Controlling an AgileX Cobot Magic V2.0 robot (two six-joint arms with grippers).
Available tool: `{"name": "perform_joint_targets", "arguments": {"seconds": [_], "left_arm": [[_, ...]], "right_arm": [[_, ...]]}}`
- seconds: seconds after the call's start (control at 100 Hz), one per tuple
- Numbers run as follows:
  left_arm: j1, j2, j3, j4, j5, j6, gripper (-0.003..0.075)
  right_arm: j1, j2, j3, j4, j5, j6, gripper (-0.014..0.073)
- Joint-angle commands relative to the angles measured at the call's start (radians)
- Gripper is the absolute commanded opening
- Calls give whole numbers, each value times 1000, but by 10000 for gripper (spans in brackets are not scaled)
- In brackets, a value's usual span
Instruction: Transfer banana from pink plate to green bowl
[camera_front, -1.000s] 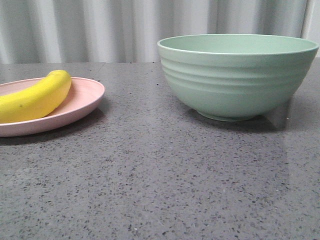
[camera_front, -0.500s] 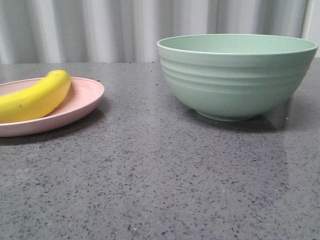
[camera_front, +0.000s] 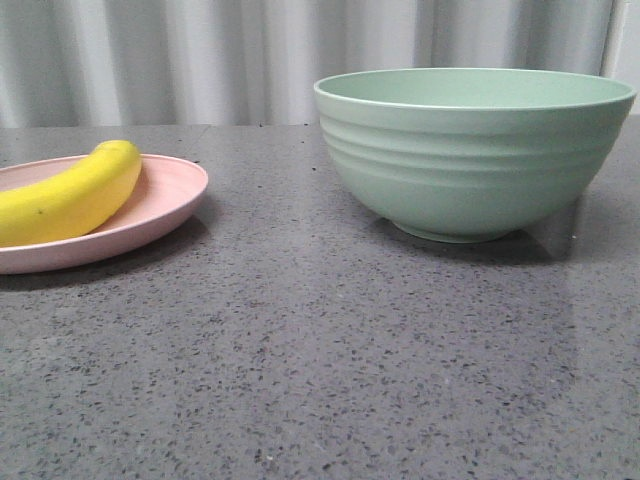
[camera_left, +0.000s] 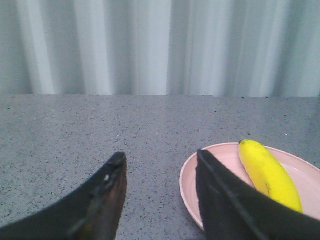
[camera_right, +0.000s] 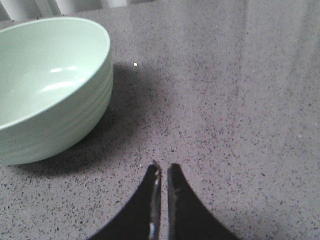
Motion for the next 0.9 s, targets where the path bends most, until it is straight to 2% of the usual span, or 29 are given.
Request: {"name": "perform_joint_targets", "arguments": {"seconds": [0.0,0.18,0.32,0.44,0.89], "left_arm": [[-8,38,-37,-14,-92,0,356],[-9,129,-59,-43,-60,0,356],[-39,233,-116,-43,-37,0,429],[-109,323,-164,-43,-37,0,508],[-431,748,-373,-11,50,0,503]], "right_arm": [[2,15,-36,2,-68,-11,-51],[2,15,-36,2,-87,-11,-50],[2,15,-36,2,-91,-11,-51],[2,15,-36,2,-98,-11,-50],[2,15,-36,2,-98,-11,-50]]}}
